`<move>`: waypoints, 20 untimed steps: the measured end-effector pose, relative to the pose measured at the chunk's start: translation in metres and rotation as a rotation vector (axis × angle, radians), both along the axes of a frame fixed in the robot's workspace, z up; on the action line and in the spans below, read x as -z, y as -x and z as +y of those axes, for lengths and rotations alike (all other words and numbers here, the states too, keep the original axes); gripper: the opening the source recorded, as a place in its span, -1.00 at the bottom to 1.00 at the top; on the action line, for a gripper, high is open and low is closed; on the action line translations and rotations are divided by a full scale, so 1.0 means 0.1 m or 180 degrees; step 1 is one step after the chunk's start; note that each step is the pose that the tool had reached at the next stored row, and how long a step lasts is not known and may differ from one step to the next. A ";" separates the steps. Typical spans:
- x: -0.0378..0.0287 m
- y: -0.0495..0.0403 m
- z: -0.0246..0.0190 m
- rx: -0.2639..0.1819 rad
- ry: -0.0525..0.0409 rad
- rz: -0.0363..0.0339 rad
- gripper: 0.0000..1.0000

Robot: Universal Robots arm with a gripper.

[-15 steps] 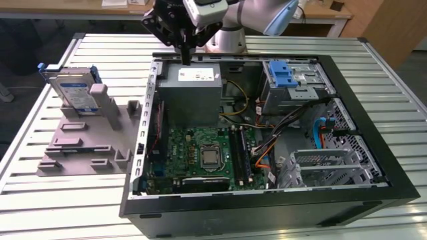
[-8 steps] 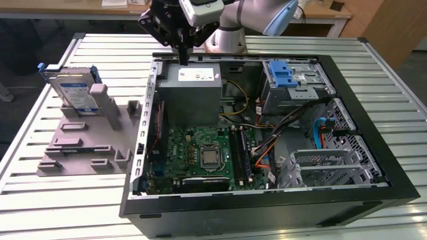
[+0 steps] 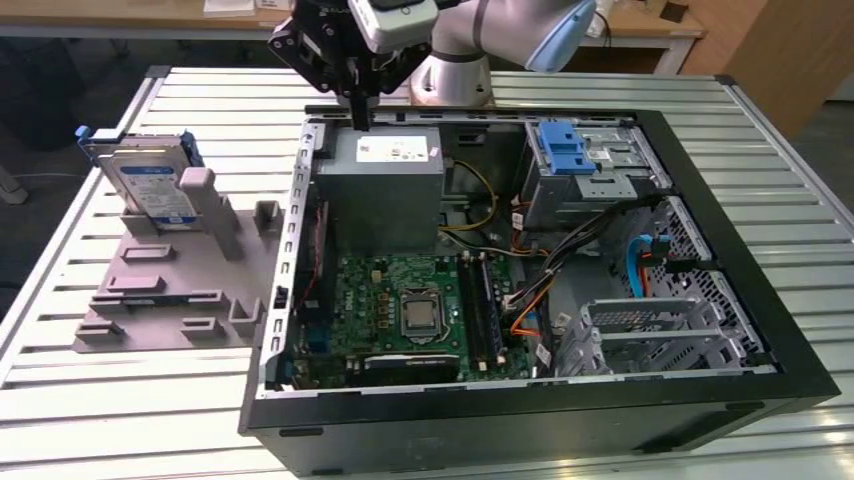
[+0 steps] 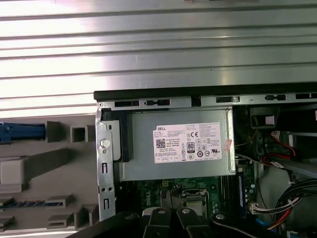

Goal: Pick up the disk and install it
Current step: 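Reach for the disk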

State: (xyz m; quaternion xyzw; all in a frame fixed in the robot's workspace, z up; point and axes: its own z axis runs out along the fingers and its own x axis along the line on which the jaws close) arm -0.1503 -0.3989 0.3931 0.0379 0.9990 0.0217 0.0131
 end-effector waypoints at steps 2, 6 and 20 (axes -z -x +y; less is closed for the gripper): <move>0.001 0.015 0.000 0.0000 0.0000 0.0000 -0.79; 0.001 0.044 0.000 0.0000 0.0000 0.0000 -0.79; 0.001 0.149 0.000 0.0000 0.0000 0.0000 -0.79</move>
